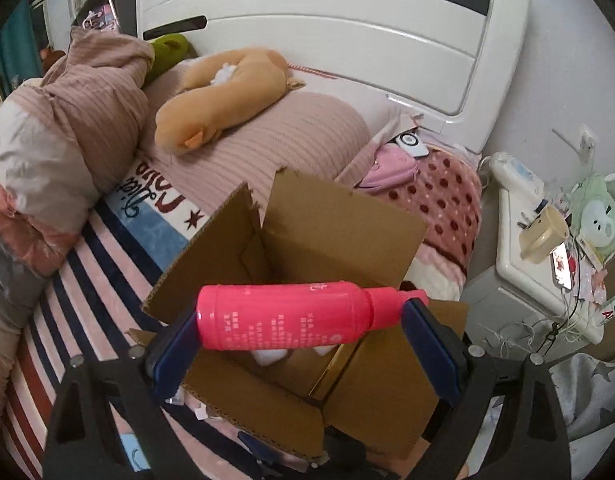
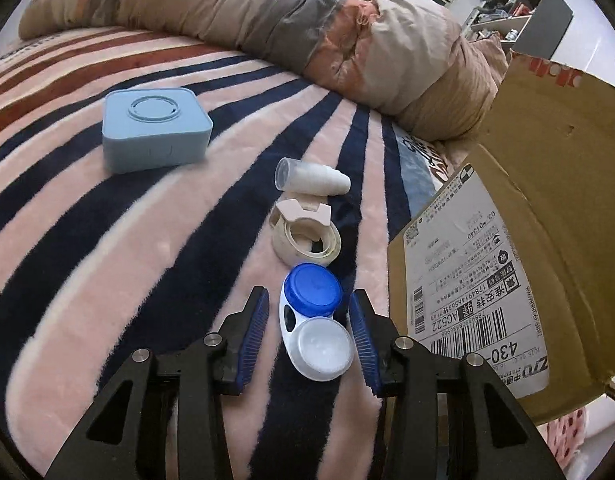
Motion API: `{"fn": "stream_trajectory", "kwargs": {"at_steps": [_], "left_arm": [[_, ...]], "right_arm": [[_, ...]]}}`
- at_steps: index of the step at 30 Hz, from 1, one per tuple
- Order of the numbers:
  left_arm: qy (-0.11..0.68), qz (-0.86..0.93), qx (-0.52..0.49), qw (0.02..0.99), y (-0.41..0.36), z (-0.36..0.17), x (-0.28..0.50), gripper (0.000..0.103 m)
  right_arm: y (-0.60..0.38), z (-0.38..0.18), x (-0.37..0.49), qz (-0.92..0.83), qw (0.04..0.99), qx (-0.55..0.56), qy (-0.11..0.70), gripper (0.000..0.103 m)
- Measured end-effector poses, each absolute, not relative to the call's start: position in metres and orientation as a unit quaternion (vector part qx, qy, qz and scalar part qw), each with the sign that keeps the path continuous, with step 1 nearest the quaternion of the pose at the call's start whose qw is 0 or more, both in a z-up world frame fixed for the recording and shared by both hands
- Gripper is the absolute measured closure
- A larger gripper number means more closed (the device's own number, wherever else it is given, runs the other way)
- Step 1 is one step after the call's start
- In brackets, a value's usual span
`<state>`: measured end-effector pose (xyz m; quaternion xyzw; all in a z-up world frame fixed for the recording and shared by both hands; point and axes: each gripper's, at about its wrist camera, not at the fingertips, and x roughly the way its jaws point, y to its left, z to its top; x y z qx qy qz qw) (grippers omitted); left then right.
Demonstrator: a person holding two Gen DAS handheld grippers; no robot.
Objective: Organize rigid objects
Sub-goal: 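Release the pink-red bottle into the box with the left gripper while the right grasps the lens case, then carry the lens case into the cardboard box and open the right gripper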
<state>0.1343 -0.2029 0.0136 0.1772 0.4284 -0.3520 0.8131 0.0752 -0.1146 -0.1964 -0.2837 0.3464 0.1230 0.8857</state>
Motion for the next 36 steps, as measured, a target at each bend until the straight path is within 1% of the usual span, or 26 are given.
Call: {"fn": "stream_trajectory", "kwargs": {"at_steps": [2,6,7,8,9,11,14,18,19,20,21,22,24,25,26,27,31,34,36], "left_arm": [[0.427,-0.35,0.174,0.815,-0.196,0.013,0.133,0.008],[0.418,-0.348,0.151,0.825,-0.177,0.021,0.132,0.007],[0.416,-0.348,0.145,0.828,-0.172,0.024,0.132,0.003],[0.415,-0.348,0.143,0.829,-0.169,0.025,0.132,0.001],[0.414,-0.347,0.145,0.829,-0.168,0.025,0.133,0.001],[0.415,-0.34,0.151,0.83,-0.169,0.022,0.134,0.001],[0.41,-0.333,0.144,0.837,-0.164,0.022,0.134,0.001],[0.388,-0.309,0.107,0.862,-0.128,0.036,0.131,0.001],[0.383,-0.298,0.103,0.868,-0.117,0.038,0.13,0.001],[0.378,-0.281,0.104,0.876,-0.104,0.039,0.127,0.001],[0.372,-0.259,0.11,0.885,-0.09,0.037,0.124,0.001],[0.368,-0.242,0.115,0.89,-0.08,0.034,0.122,0.001],[0.364,-0.202,0.121,0.901,-0.054,0.021,0.117,0.001],[0.369,-0.187,0.113,0.903,-0.039,0.011,0.116,0.001],[0.375,-0.181,0.104,0.903,-0.028,0.002,0.116,0.001],[0.384,-0.177,0.089,0.902,-0.014,-0.008,0.115,0.001],[0.396,-0.148,0.062,0.904,0.02,-0.039,0.112,0.001],[0.399,-0.127,0.048,0.907,0.039,-0.052,0.112,0.001],[0.402,-0.128,0.034,0.906,0.045,-0.058,0.115,0.001]], "right_arm": [[-0.118,-0.195,0.08,0.136,0.886,-0.26,0.358,0.079],[-0.123,-0.191,0.08,0.16,0.89,-0.231,0.36,0.079],[-0.125,-0.19,0.08,0.17,0.89,-0.219,0.362,0.079],[-0.129,-0.187,0.08,0.186,0.891,-0.199,0.363,0.079],[-0.131,-0.184,0.08,0.199,0.891,-0.183,0.365,0.079],[-0.132,-0.179,0.078,0.22,0.889,-0.16,0.369,0.085],[-0.129,-0.173,0.077,0.265,0.878,-0.134,0.375,0.086],[-0.124,-0.173,0.07,0.302,0.864,-0.122,0.385,0.085],[-0.125,-0.174,0.07,0.301,0.865,-0.123,0.382,0.076],[-0.126,-0.175,0.069,0.298,0.866,-0.125,0.382,0.056],[-0.127,-0.177,0.07,0.296,0.867,-0.124,0.381,0.047],[-0.13,-0.178,0.067,0.297,0.868,-0.121,0.378,0.041],[-0.132,-0.183,0.066,0.308,0.863,-0.122,0.381,0.043],[-0.131,-0.186,0.069,0.313,0.86,-0.124,0.383,0.052],[-0.131,-0.187,0.069,0.316,0.86,-0.127,0.38,0.066],[-0.13,-0.188,0.068,0.316,0.862,-0.13,0.375,0.074],[-0.126,-0.181,0.065,0.317,0.866,-0.14,0.36,0.075],[-0.128,-0.141,0.049,0.342,0.865,-0.119,0.348,0.075],[-0.136,-0.101,0.034,0.344,0.875,-0.124,0.318,0.075]]}}
